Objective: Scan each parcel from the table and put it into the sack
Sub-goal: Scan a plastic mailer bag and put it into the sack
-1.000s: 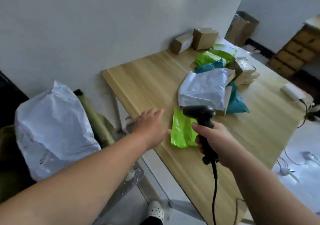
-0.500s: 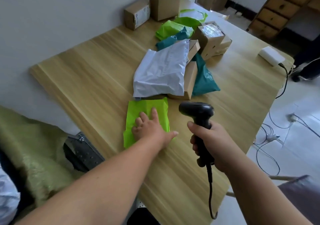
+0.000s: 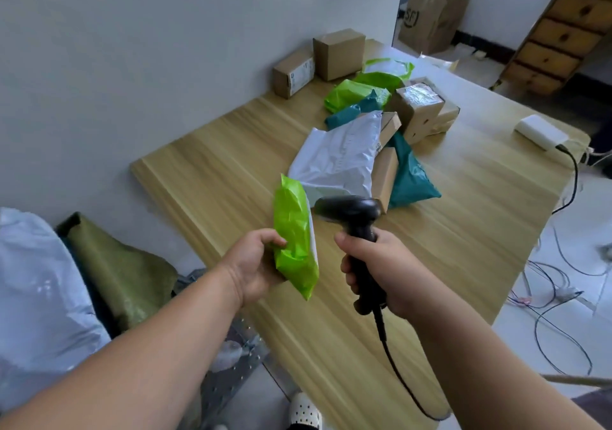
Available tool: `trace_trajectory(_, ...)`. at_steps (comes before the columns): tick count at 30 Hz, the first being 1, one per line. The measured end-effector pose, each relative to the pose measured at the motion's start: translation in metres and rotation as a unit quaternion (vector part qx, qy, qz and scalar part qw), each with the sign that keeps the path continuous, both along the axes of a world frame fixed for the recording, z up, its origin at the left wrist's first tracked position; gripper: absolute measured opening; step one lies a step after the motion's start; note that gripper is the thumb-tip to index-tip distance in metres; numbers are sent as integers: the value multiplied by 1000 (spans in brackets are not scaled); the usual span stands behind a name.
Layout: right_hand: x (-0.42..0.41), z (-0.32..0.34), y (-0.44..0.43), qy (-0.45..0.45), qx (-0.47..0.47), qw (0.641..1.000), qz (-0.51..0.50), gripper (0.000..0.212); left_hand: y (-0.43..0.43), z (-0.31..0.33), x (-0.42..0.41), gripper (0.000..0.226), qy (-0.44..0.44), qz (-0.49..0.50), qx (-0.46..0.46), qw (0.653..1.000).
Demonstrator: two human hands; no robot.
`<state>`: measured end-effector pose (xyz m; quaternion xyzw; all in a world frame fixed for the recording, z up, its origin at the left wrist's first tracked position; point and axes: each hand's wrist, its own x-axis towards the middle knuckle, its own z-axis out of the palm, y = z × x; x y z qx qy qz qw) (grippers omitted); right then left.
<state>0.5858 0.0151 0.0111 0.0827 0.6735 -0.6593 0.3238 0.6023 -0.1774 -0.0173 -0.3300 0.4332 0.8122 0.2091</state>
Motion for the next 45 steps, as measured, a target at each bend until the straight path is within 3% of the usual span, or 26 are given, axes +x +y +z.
trace_trajectory(6, 18, 35, -56, 36, -72, 995, 63, 17, -31, 50, 28, 46, 71, -49, 43, 995)
trace_trajectory(10, 28, 58, -77, 48, -65, 990, 112, 14, -55, 67, 44, 36, 90, -95, -51, 990)
trace_trajectory(13, 35, 72, -88, 56, -57, 989, 127, 15, -69, 71, 51, 40, 89, -32, -140, 986)
trace_trajectory(20, 38, 110, -104, 71, -42, 992, 94, 22, -114, 96, 59, 52, 108, 60, -245, 962)
trace_trajectory(28, 45, 160, -138, 59, -63, 991, 100, 23, -151, 114, 67, 39, 145, 111, -289, 940)
trace_trajectory(34, 53, 182, -162, 77, -52, 987, 127, 24, -174, 120, 76, 53, 143, 135, -308, 931)
trace_trajectory(45, 70, 197, -210, 112, -28, 977, 177, 27, -221, 113, 101, 56, 128, 161, -304, 930)
